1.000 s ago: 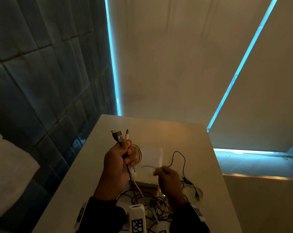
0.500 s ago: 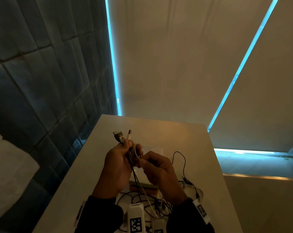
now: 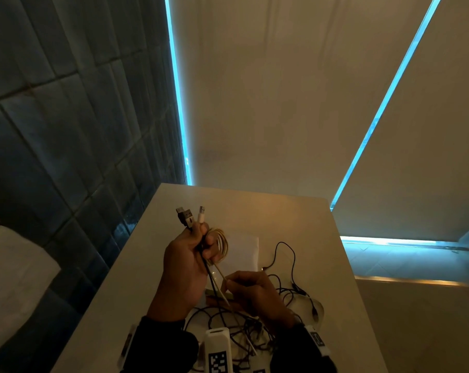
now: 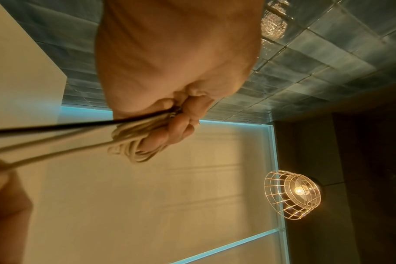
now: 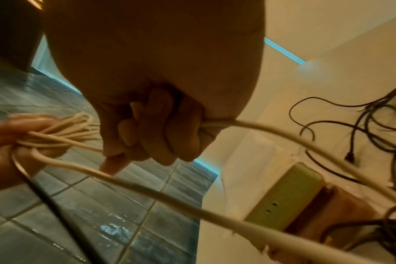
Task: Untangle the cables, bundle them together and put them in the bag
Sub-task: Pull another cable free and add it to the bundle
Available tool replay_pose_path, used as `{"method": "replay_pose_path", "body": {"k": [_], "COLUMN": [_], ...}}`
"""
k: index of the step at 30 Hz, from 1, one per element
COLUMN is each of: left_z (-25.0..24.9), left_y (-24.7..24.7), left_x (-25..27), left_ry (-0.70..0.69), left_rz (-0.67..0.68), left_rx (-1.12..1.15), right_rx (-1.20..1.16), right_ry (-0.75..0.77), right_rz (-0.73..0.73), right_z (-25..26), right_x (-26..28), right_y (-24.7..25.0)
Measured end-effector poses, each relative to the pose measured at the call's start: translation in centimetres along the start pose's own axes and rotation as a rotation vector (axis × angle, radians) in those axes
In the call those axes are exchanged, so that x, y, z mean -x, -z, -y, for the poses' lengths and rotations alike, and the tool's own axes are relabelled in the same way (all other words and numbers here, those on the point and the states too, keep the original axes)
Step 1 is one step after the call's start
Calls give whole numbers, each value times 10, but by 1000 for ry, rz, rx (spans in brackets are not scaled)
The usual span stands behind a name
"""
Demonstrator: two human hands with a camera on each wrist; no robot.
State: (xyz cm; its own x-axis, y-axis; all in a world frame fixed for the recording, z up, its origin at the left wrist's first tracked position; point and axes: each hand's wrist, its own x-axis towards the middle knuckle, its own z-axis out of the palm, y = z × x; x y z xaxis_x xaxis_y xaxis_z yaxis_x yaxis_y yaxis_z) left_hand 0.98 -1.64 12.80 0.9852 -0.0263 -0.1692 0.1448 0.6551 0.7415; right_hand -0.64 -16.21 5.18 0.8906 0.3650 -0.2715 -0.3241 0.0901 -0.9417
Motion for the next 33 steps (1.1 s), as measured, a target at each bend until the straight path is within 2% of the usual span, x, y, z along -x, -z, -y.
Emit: {"method": "replay_pose_path", "body": {"k": [5, 10, 13, 22, 27, 30, 33], "left_z": [-1, -2, -3, -6, -6, -7, -5], "left_y": [1, 2, 2, 3, 4, 4, 2], "left_x": [2, 3, 3, 5, 3, 3, 3], "left_ry": [-11, -17, -14, -8, 36, 60, 87], "left_rz": [8, 17, 19, 10, 3, -8, -28], "left_rx": [2, 23, 33, 28, -35, -55, -109], "right_rx": [29, 274, 288, 371, 326, 266, 177], "right_ry": [-24, 32, 9, -60, -18, 128, 316], "right_rz": [-100, -206, -228, -310, -427, -492, -461], "right_z": [-29, -58, -78, -88, -59, -21, 21], "right_x": [-11, -12, -15, -22, -25, -22, -11], "right_y": [12, 22, 27, 25, 23, 18, 2]}}
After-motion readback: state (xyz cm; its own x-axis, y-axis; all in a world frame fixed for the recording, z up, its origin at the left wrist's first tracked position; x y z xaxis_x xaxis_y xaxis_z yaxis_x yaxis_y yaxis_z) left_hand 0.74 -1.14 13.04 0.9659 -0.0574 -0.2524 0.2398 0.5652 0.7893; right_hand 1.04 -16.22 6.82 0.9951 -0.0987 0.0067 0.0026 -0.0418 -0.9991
